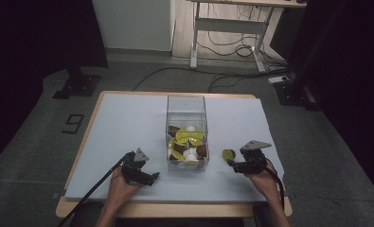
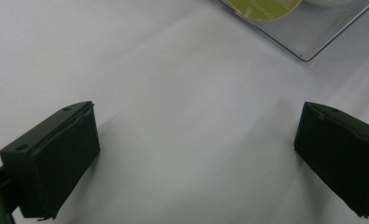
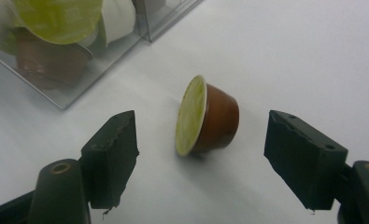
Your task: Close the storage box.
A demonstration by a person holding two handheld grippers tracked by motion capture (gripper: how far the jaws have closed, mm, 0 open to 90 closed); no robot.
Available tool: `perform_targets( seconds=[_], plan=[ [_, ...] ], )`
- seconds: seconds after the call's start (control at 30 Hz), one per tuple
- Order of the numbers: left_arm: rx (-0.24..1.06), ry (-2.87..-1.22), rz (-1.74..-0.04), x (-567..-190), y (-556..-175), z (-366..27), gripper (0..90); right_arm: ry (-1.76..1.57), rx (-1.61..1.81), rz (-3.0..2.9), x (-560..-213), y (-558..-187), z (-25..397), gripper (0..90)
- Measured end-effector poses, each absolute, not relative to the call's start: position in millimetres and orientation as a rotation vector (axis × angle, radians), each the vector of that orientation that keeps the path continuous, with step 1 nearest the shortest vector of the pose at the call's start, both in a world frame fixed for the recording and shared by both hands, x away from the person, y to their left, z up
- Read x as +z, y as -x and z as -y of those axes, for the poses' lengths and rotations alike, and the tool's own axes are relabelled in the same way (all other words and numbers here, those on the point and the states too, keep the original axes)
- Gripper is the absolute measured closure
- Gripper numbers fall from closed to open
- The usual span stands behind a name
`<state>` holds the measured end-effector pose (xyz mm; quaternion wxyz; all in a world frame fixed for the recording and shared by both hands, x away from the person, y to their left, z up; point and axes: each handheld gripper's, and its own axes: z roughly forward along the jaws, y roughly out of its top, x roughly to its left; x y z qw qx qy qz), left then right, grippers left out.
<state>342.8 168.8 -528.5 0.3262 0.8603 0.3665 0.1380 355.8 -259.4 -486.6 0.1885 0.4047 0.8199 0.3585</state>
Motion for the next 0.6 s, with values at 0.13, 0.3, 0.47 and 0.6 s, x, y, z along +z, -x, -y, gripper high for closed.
perform_targets(
  seconds=[0.13,0.3,0.47,0.6],
  plan=[
    [0.374,-2.254,-0.947,-527.5,-340.5,-168.3,3.1,-1.116,1.025,-2.309,-481.5,-352.2,258.2,26.0],
    [0.442,-2.253,-0.917,-522.0,-335.1,-168.4,5.4,-1.098,1.045,-2.311,-477.4,-349.8,255.8,27.1],
    [0.432,-2.201,-0.895,-511.2,-331.2,-170.1,8.1,-1.072,1.066,-2.322,-473.3,-348.2,252.1,28.6],
    [0.389,-2.171,-0.877,-504.7,-329.4,-169.9,11.0,-1.054,1.084,-2.335,-471.2,-347.0,248.4,29.4]
  ],
)
